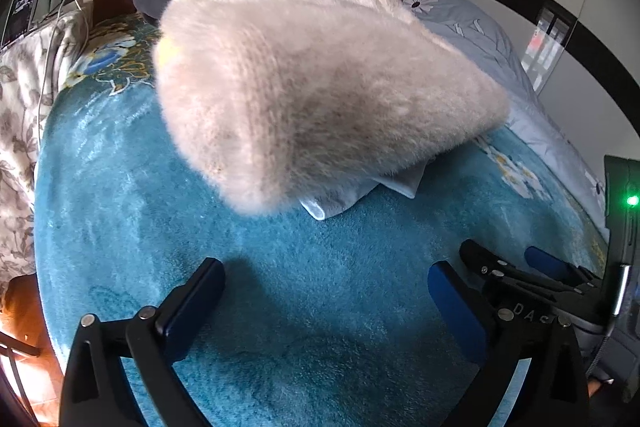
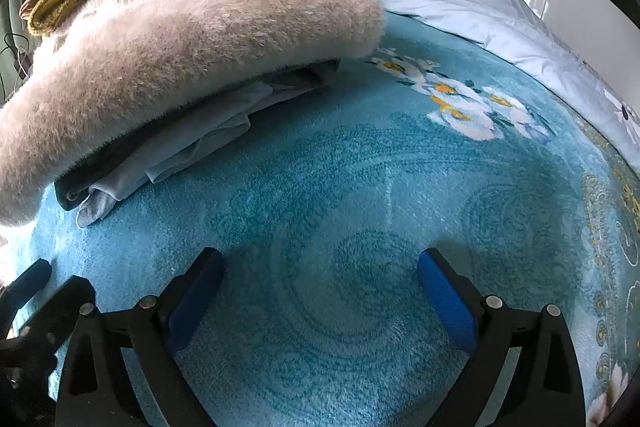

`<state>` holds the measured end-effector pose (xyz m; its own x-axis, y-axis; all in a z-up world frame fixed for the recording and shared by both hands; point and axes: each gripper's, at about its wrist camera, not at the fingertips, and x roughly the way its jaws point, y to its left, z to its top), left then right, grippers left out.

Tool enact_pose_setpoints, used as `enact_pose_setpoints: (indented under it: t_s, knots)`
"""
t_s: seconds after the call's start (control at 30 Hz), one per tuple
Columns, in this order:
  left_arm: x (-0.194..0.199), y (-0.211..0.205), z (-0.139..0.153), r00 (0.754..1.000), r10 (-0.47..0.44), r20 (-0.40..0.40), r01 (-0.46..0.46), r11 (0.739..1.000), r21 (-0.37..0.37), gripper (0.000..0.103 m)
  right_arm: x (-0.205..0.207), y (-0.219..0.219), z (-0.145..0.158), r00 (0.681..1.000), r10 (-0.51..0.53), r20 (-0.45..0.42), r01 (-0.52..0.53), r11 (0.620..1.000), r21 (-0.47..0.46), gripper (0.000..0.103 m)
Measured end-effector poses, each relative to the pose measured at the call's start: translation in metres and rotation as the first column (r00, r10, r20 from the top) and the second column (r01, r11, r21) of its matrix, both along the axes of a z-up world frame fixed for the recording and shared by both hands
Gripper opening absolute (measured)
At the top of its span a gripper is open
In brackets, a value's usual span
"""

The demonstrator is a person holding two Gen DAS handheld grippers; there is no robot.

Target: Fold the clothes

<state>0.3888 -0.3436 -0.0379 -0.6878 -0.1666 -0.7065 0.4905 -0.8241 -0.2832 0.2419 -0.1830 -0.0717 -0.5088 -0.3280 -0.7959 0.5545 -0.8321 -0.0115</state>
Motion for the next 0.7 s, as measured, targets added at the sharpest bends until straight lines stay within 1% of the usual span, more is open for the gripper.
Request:
enact_pose_setpoints:
  t_s: [0.1,0.2,0.3,0.43,0.7]
  knots:
    - [-0.001,-0.004,0.002,1.0,0.012,-0.007,-0.012,1.0,-0.003,0.103,0.002,-0.001,0.001,1.0,0.0,-0.015,0.0,1.0,0.005,0.098]
    - [-0.016,-0.006,0.002,0.999,0.033,-0.017,-0.033,0.999,-0.005,0.103,0.004,-0.001,0.003,0.999,0.002,-0.032,-0.002,1.0,0.01,0.098]
    - [-0.015,-0.008,0.001,0.999,0.049,-0.02,-0.049,0.999,-0.004,0.103,0.007,-0.003,0.004,0.999,0.007,-0.051,-0.006,1.0,0.017,0.098]
    - [-0.022,-0.003,0.002,0.998,0.063,-0.018,-0.063,0.998,-0.026,0.103,0.012,-0.007,0.007,0.996,0.029,-0.08,-0.026,0.999,0.037,0.099]
    - [-0.025,-0.005,-0.003,0.995,0.098,-0.008,-0.098,0.995,-0.007,0.103,0.014,-0.01,0.006,0.996,0.033,-0.084,-0.03,0.999,0.043,0.099]
